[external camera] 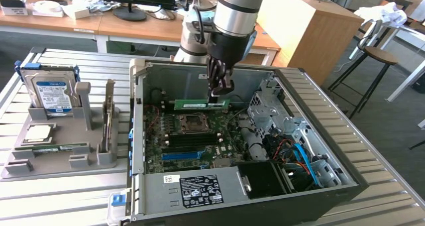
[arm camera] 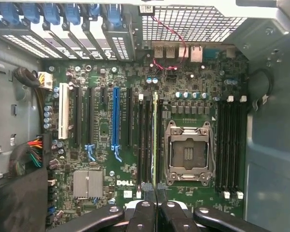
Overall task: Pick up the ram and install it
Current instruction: 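Insert the ram into the slot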
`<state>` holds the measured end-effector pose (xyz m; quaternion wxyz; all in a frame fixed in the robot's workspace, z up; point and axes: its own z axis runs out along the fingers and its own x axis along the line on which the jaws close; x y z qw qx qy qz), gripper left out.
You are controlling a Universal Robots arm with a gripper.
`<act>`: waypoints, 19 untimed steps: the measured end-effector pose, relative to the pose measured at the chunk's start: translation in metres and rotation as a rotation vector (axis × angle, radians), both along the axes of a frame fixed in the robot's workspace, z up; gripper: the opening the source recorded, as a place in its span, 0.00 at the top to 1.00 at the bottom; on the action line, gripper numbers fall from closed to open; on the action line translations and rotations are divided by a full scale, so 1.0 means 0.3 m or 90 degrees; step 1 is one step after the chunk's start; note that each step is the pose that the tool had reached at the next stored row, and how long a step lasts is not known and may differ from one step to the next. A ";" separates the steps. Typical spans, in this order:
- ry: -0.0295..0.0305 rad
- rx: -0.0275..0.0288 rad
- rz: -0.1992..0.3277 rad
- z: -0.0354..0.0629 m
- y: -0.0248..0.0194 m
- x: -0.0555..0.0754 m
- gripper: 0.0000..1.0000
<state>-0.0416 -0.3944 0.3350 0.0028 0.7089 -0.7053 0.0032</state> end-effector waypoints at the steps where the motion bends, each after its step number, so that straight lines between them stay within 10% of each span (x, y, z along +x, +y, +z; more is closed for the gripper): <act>1: -0.0003 0.0000 0.000 -0.004 0.000 0.000 0.89; 19: -0.0018 0.0000 0.000 -0.049 0.000 -0.001 0.89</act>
